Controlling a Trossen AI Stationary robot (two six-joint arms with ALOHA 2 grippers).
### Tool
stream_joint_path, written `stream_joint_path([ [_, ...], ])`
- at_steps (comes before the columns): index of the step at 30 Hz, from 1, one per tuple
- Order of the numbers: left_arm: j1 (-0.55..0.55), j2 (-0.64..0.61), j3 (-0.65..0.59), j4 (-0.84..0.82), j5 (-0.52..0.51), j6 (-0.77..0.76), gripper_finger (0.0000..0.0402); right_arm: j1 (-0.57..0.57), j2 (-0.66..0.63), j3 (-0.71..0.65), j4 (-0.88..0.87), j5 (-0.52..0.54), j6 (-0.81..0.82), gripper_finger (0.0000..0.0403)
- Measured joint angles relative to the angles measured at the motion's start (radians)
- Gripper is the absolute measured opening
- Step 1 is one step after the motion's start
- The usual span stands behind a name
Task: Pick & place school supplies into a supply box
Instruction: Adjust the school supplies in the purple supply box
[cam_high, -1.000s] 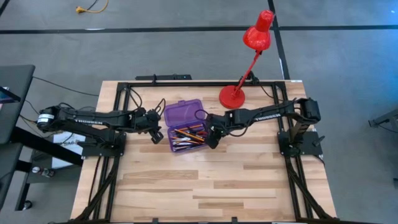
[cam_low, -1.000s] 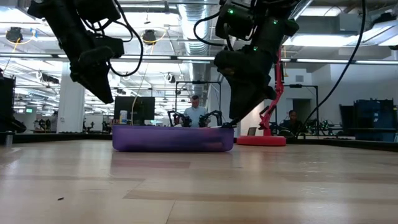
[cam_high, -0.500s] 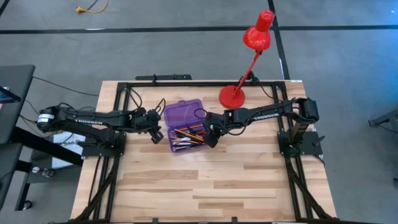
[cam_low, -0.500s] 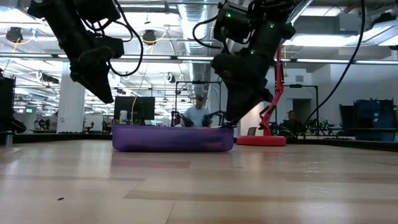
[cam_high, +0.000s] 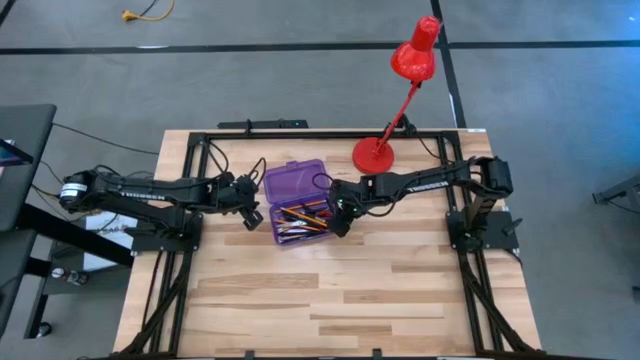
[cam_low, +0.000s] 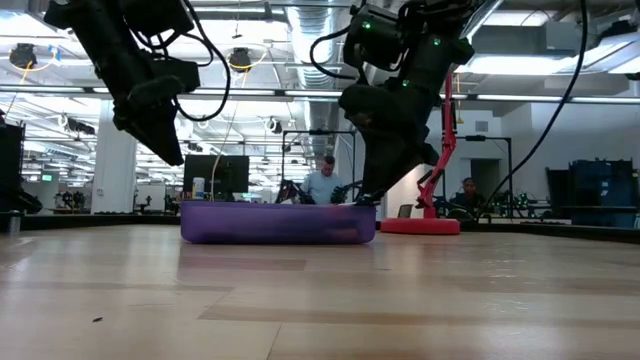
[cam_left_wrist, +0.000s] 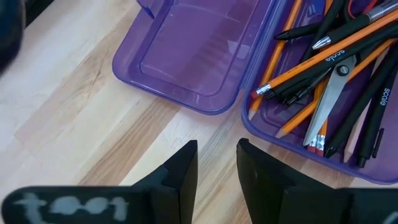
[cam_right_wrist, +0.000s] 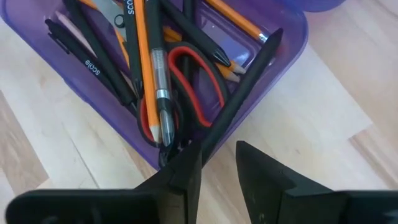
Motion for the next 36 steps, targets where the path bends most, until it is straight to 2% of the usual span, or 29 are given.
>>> stream_joint_path([
  [10, 0.0, 0.0, 0.0, 0.0, 0.0, 0.0, 0.01, -0.006, 0.0, 0.0, -0.02, -0.026, -0.006, 0.0162],
  [14, 0.0, 0.0, 0.0, -0.001, 0.0, 0.0, 0.01, -0.006, 0.0, -0.001, -0.046, -0.015, -0.006, 0.0175],
  [21, 0.0, 0.0, 0.0, -0.001, -0.005, 0.008, 0.01, -0.006, 0.0, -0.001, 0.007, -0.047, -0.014, 0.0168],
  [31, 0.0, 0.0, 0.0, -0.001, -0.021, 0.014, 0.01, -0.006, 0.0, -0.001, -0.03, -0.052, -0.061, 0.0147],
  [36, 0.0, 0.0, 0.0, -0.001, -0.025, 0.014, 0.01, -0.004, 0.0, -0.001, -0.021, -0.091, -0.075, 0.0138],
])
